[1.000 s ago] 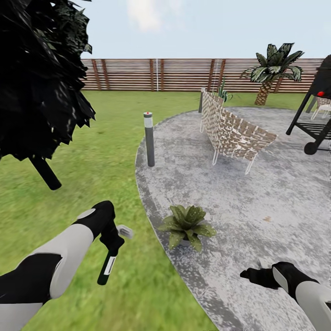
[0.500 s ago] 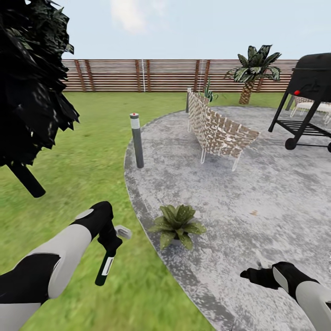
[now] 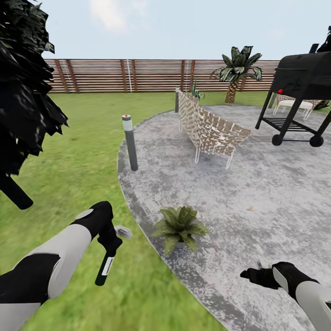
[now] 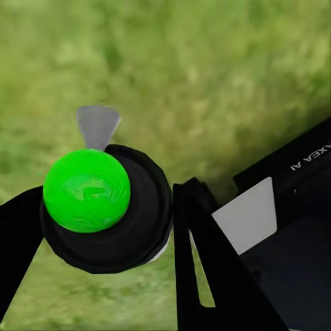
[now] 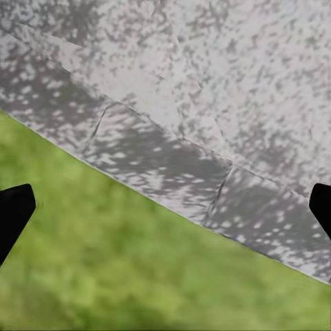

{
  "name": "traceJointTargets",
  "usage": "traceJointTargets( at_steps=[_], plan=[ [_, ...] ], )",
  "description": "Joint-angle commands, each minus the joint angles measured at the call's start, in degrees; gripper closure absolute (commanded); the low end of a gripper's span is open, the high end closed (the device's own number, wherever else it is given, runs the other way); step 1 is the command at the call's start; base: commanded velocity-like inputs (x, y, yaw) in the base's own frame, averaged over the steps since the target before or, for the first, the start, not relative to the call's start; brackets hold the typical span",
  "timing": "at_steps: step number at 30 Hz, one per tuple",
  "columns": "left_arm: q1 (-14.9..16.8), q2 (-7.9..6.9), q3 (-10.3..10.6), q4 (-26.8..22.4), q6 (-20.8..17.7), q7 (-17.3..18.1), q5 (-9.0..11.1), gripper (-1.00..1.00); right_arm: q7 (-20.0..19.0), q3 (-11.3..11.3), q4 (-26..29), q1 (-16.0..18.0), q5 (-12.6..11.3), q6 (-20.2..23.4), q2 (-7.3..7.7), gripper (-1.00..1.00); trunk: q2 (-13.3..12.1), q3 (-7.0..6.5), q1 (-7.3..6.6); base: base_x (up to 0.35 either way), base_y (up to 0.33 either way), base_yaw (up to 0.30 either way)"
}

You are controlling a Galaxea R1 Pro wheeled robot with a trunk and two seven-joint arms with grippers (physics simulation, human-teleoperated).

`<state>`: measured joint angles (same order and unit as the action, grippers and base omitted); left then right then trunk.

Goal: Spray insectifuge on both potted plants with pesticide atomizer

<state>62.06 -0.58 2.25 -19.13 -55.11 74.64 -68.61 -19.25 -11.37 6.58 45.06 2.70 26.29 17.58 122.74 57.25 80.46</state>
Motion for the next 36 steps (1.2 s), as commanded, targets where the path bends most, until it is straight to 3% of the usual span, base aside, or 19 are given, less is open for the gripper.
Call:
traceJointTargets(
  at_steps=[1, 4, 8, 11, 24, 36],
  plan=[
    [0.0, -0.03, 0.2, -0.1, -0.6, 0.5, -0.2, 1.00, -0.2, -0.4, 0.1, 0.0, 0.3, 0.3, 0.00, -1.00, 0.0, 0.05, 0.00, 0.087, 0.308, -0.127],
    [0.0, -0.03, 0.2, -0.1, -0.6, 0.5, 0.3, 1.00, -0.2, -0.4, 0.1, 0.0, 0.3, -0.3, 0.00, -1.00, 0.0, 0.05, 0.00, 0.066, 0.308, -0.222],
    [0.0, -0.10, 0.2, -0.1, -0.6, 0.5, 3.6, 1.00, -0.2, -0.3, 0.1, 0.0, 0.3, -0.7, 0.00, -1.00, 0.0, 0.05, 0.00, 0.011, 0.300, -0.268],
    [0.0, -0.12, 0.2, -0.1, -0.5, 0.5, 4.2, 1.00, -0.2, -0.4, 0.1, 0.0, 0.3, -0.7, 0.00, -1.00, 0.0, 0.05, 0.00, 0.002, 0.263, -0.275],
    [0.0, -0.47, 0.3, -0.1, -0.5, 0.5, 4.4, 1.00, -0.2, -0.4, 0.1, 0.0, 0.3, -0.7, 0.00, -1.00, 0.0, 0.05, 0.00, 0.058, 0.231, -0.276],
    [0.0, -0.47, 0.2, 0.0, -0.5, 0.5, 4.5, 1.00, -0.2, -0.3, 0.1, 0.0, 0.3, -0.7, 0.00, -1.00, 0.0, 0.05, 0.00, 0.015, 0.015, -0.276]
  ],
)
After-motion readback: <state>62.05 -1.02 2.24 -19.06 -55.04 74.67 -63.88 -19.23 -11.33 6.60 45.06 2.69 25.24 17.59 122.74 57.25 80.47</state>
